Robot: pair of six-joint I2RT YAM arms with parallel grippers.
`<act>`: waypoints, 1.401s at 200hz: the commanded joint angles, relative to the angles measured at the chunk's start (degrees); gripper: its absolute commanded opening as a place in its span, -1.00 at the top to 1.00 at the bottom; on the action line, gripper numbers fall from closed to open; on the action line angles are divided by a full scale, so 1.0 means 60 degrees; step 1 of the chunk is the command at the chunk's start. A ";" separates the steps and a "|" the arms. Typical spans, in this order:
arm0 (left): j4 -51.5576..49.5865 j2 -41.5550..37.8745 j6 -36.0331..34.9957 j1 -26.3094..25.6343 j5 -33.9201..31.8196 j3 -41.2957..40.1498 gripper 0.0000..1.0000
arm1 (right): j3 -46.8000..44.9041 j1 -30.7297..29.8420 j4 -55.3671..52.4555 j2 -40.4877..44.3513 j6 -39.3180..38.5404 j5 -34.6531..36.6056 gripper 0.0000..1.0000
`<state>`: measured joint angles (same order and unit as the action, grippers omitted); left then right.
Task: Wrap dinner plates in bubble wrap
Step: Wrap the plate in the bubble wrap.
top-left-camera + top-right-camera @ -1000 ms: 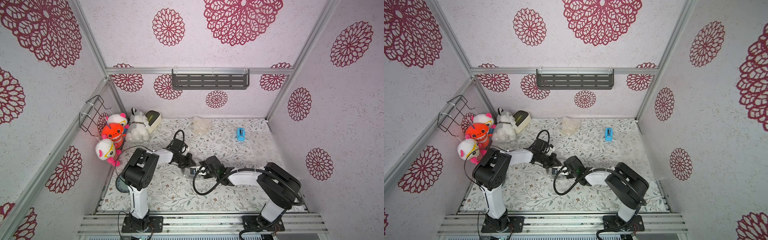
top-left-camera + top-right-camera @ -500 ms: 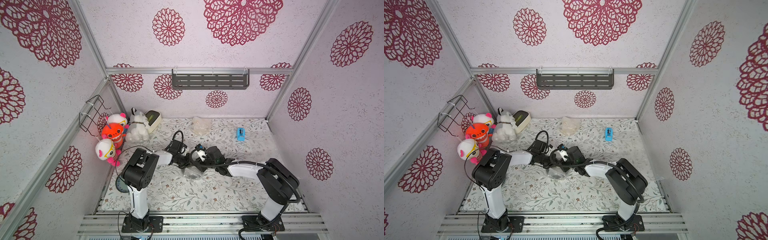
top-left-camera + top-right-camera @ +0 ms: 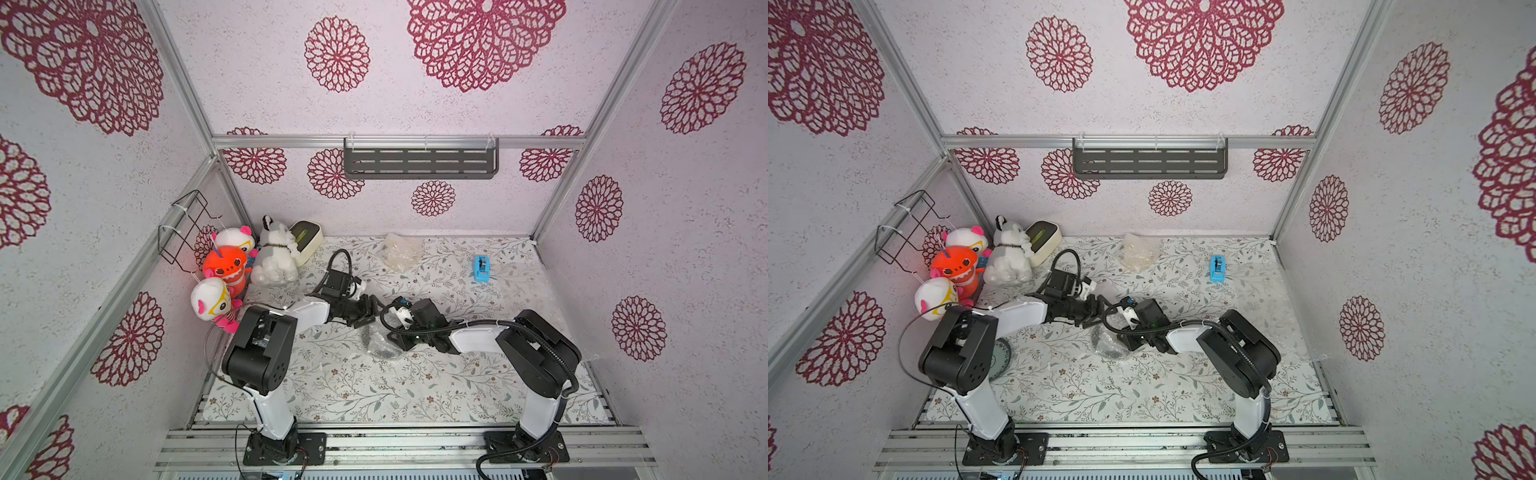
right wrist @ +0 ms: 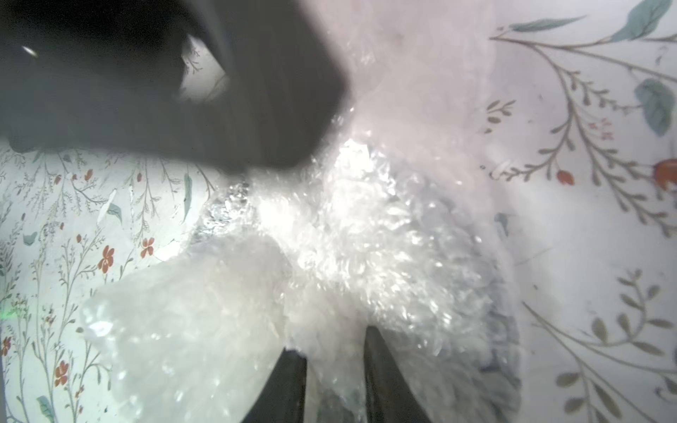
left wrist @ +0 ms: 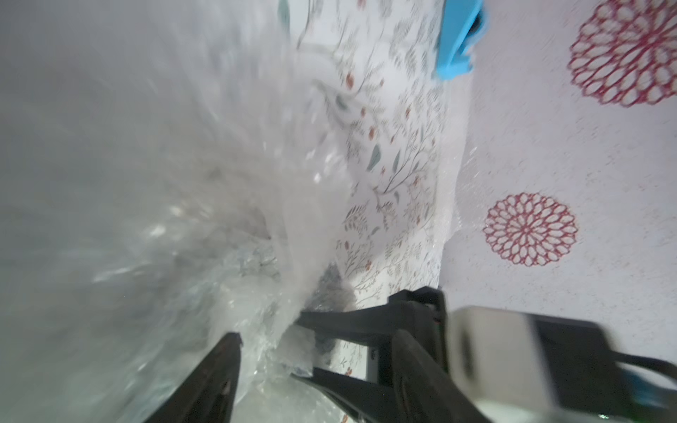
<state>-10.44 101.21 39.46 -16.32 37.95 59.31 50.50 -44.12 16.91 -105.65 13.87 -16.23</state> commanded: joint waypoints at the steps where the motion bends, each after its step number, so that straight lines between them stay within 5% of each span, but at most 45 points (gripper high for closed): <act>1: -0.1158 -0.0260 -0.2255 0.0592 -0.1585 0.0854 -0.80 | -0.0434 -0.0030 -0.1357 -0.0257 0.0424 0.0260 0.45; 19: -0.1875 0.0987 -0.3150 0.0921 -0.1795 0.1751 -1.00 | -0.0408 -0.0040 -0.1147 -0.0259 0.0558 0.0262 0.47; 58: -0.2295 0.3249 -0.3802 0.1121 -0.1154 0.3521 -1.00 | -0.0367 -0.0117 -0.1049 -0.0149 0.0582 0.0352 0.49; 83: -0.2406 0.4171 -0.4034 0.1080 0.0325 0.4191 -0.80 | -0.0433 -0.0132 -0.0998 -0.0077 0.0633 0.0390 0.50; 116: -0.2973 0.5026 -0.4133 0.1079 0.1616 0.4860 -0.05 | -0.0426 -0.0146 -0.0982 -0.0034 0.0590 0.0480 0.51; 162: -0.1330 0.4634 -0.3575 0.1505 0.2494 0.4826 1.00 | -0.0474 -0.0147 -0.0967 -0.0001 0.0642 0.0455 0.55; 198: 0.0554 0.3438 -0.3092 0.1606 0.3100 0.3954 1.00 | -0.0479 -0.0146 -0.1055 0.0007 0.0899 0.0385 0.57; 234: 0.2196 0.1414 -0.3525 0.0713 0.2152 0.1452 1.00 | -0.0343 -0.0109 -0.1588 0.0084 0.1200 0.0299 0.59; 280: 0.4667 0.0433 -0.3677 -0.0396 0.1448 -0.1339 1.00 | 0.0148 -0.0044 -0.2434 -0.0048 0.1526 0.0028 0.59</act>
<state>5.54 105.54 18.85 -16.27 49.25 58.22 51.29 -44.27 14.11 -104.75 20.40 -15.11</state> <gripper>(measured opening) 0.046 0.207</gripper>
